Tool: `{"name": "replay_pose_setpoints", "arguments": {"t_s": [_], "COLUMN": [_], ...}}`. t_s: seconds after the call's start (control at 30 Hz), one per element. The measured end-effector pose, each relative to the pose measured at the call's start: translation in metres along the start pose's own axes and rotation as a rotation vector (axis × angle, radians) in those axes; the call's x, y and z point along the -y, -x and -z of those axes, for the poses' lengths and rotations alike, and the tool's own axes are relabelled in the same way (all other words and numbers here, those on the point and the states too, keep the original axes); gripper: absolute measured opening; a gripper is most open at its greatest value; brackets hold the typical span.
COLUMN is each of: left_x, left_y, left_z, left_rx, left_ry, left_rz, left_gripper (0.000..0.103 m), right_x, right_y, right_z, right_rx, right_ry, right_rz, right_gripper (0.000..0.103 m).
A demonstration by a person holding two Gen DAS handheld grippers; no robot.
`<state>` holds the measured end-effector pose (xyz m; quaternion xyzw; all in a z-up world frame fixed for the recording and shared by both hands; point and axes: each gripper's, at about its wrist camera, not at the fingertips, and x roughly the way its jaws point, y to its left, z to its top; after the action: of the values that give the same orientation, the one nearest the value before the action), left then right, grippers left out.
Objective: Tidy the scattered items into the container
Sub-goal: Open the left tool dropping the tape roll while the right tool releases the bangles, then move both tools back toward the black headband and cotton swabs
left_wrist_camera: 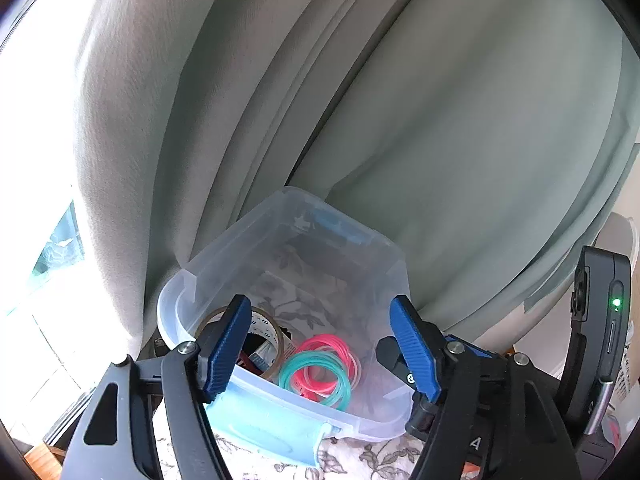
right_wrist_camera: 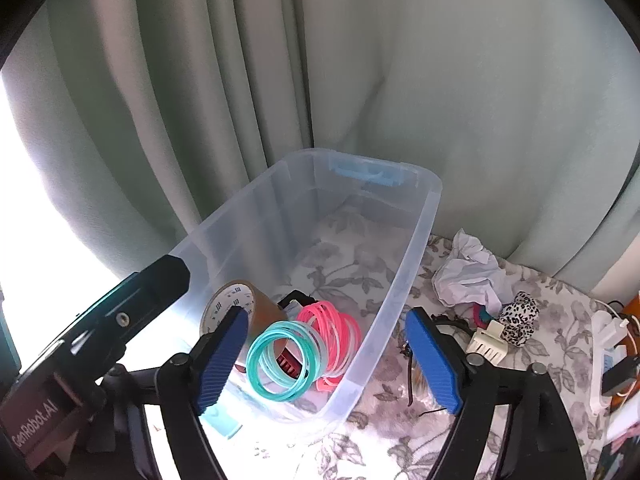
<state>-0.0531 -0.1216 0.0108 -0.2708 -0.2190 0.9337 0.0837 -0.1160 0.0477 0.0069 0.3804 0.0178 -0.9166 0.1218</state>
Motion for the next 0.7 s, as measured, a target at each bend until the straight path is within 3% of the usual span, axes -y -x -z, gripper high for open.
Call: {"name": "replay_pose_setpoints", "arguments": {"t_s": [0.17, 0.3, 0.7], "left_x": [0.007, 0.013, 0.053], "left_y": [0.011, 0.022, 0.053], "left_z": [-0.001, -0.002, -0.001], "left_rx": [0.012, 0.024, 0.054], "left_ry": [-0.009, -0.023, -0.127], "left_rz": [-0.006, -0.006, -0.027], "left_gripper": [0.074, 0.074, 0.074], "right_x": [0.002, 0.001, 0.006], "right_y": [0.016, 0.030, 0.087], "right_z": [0.004, 0.008, 0.018], "right_rx": [0.026, 0.044, 0.117], "right_ry": [0.002, -0.001, -0.049], "right_rz": [-0.001, 0.003, 0.017], "right_gripper": [0.093, 0.103, 0.103]}}
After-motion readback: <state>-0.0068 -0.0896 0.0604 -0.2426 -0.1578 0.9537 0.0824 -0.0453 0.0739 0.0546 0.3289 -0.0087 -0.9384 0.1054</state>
